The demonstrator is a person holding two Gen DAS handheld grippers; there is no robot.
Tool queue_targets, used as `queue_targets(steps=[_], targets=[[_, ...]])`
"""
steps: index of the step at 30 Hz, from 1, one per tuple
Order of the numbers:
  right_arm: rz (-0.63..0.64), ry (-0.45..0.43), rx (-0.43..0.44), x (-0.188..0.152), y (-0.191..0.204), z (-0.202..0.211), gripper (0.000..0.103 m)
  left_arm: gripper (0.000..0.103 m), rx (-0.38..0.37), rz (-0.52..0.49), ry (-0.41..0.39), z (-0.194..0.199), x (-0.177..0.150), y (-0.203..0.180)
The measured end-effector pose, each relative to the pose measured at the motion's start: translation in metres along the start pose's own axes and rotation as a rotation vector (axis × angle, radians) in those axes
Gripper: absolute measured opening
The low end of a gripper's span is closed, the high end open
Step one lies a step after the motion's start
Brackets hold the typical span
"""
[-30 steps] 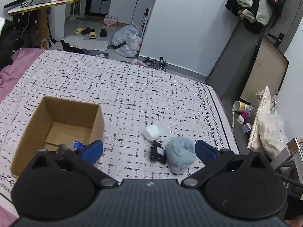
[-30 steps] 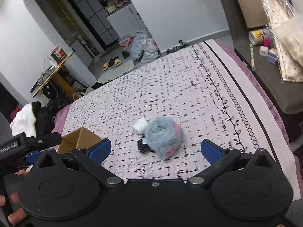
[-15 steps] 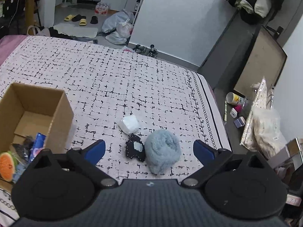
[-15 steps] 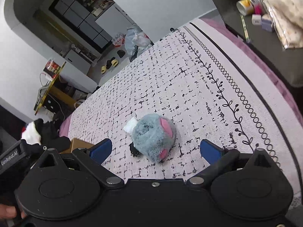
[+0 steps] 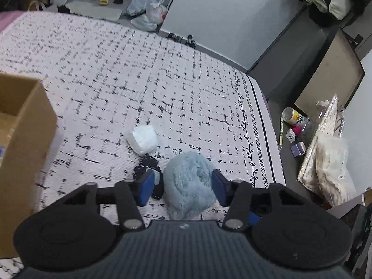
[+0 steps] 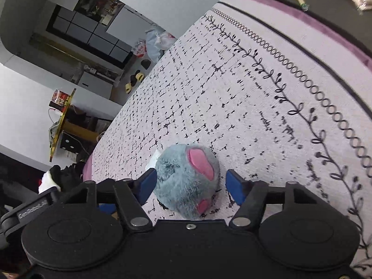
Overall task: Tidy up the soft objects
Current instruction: 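Move both tools to the grey plush and close the right tool on it, then lift the grey plush with the right tool and carry it over the box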
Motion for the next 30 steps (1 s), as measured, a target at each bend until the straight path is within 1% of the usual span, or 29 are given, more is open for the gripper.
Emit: queue_targets(steps=[1, 5, 8, 10, 11, 12, 13, 14, 16, 19, 23, 30], targets=[[-0.002, 0.002, 0.007, 0.0, 0.0, -0.003, 0.06, 0.046, -0.007, 0.006, 0.008, -0.005, -0.001, 0.0], [-0.031, 0.02, 0.032, -0.001, -0.005, -0.014, 0.059, 0.045, -0.02, 0.015, 0.034, -0.025, -0.003, 0.001], [-0.035, 0.028, 0.058, -0.002, -0.005, -0.019, 0.058, 0.04, -0.021, 0.029, 0.053, -0.04, -0.007, 0.005], [-0.032, 0.035, 0.066, -0.002, -0.003, -0.024, 0.058, 0.033, -0.029, 0.062, 0.069, -0.05, -0.01, 0.01], [-0.034, 0.038, 0.068, -0.002, -0.002, -0.027, 0.058, 0.033, -0.03, 0.075, 0.073, -0.053, -0.011, 0.012], [-0.032, 0.038, 0.063, -0.003, -0.003, -0.03, 0.053, 0.031, -0.023, 0.084, 0.071, -0.056, -0.012, 0.014], [-0.028, 0.04, 0.048, -0.005, -0.005, -0.033, 0.043, 0.027, -0.014, 0.091, 0.067, -0.057, -0.012, 0.016], [-0.031, 0.048, 0.042, -0.007, -0.007, -0.036, 0.038, 0.026, -0.015, 0.097, 0.071, -0.058, -0.013, 0.017], [-0.036, 0.042, 0.05, -0.01, -0.007, -0.035, 0.033, 0.023, -0.029, 0.102, 0.069, -0.057, -0.013, 0.017], [0.013, 0.009, 0.037, -0.011, -0.004, -0.027, 0.03, 0.019, -0.061, 0.109, 0.074, -0.053, -0.015, 0.018], [0.054, -0.014, 0.02, -0.014, 0.0, -0.013, 0.029, 0.018, -0.096, 0.113, 0.073, -0.042, -0.017, 0.014], [0.084, -0.058, 0.01, -0.016, 0.012, 0.016, 0.029, 0.018, -0.138, 0.067, 0.059, -0.011, -0.021, -0.001]])
Point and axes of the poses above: each gripper's, at about its wrist camera, not at the fingertips, and z roughly against the way its jaws point, y to its left, x to its top, the point moved 9 cm from there along -z, roughly the way its jaws point, and after that the axes turned 8 degrees about -x, right-handed, at the moved point
